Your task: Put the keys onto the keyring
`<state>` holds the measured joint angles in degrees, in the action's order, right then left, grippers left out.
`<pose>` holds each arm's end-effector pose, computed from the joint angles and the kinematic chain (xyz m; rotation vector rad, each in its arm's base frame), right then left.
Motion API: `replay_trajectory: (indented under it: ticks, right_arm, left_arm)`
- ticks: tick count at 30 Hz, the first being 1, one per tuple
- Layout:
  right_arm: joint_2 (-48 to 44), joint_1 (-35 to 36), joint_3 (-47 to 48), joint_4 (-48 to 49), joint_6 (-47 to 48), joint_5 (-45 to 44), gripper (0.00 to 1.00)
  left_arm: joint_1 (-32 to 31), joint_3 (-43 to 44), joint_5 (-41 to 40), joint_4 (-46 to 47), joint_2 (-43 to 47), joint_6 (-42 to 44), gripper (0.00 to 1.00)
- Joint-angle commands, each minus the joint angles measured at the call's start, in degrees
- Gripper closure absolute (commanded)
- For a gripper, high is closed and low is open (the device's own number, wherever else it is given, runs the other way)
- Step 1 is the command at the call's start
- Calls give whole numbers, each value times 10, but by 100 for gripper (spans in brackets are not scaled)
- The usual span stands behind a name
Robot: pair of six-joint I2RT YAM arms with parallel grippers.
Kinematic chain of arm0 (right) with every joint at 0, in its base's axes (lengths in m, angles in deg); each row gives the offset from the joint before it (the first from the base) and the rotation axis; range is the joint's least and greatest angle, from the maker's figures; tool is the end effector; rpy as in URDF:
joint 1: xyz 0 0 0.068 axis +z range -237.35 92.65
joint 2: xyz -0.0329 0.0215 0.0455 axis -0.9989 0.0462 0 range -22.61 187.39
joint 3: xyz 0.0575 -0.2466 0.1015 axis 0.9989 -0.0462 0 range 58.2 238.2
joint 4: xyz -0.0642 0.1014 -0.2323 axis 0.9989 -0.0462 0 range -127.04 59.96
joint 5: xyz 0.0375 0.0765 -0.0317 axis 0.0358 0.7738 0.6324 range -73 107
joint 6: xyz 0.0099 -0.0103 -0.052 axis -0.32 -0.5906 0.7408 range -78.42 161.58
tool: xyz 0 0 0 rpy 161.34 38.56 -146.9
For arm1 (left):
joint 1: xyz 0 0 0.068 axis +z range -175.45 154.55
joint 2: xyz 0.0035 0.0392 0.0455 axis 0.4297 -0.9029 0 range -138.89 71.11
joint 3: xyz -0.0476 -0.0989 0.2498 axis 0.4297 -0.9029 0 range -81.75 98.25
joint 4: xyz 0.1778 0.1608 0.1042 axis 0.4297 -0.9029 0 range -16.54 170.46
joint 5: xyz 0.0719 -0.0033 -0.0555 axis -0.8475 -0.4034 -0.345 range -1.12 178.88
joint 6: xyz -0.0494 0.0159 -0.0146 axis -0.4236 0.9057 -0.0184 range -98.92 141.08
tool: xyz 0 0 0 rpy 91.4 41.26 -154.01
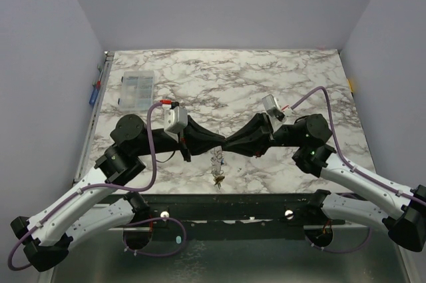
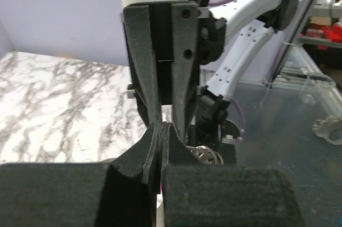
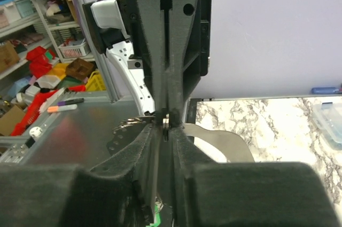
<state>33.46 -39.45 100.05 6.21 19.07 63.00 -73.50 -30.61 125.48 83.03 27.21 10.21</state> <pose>0.1261 0.1777 0.3675 -1.0389 1.0428 1.4971 0.0954 -0.1379 0.4044 1.0075 1.1993 -1.2716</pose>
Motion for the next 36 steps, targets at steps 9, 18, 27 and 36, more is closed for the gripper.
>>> replay_trajectory:
  ticks: [9, 18, 27, 36]
  right_arm:
    - [-45, 1, 50, -167, 106, -21, 47]
    - [-41, 1, 108, -332, 196, -85, 52]
    - [-24, 1, 149, -459, 256, -70, 58]
    - [-32, 1, 157, -496, 277, -69, 60]
  left_arm:
    - [1, 6, -11, -38, 2, 19, 100]
    - [1, 8, 23, -41, -9, 16, 100]
    - [1, 9, 23, -42, -7, 16, 100]
    - [1, 8, 23, -43, -8, 20, 100]
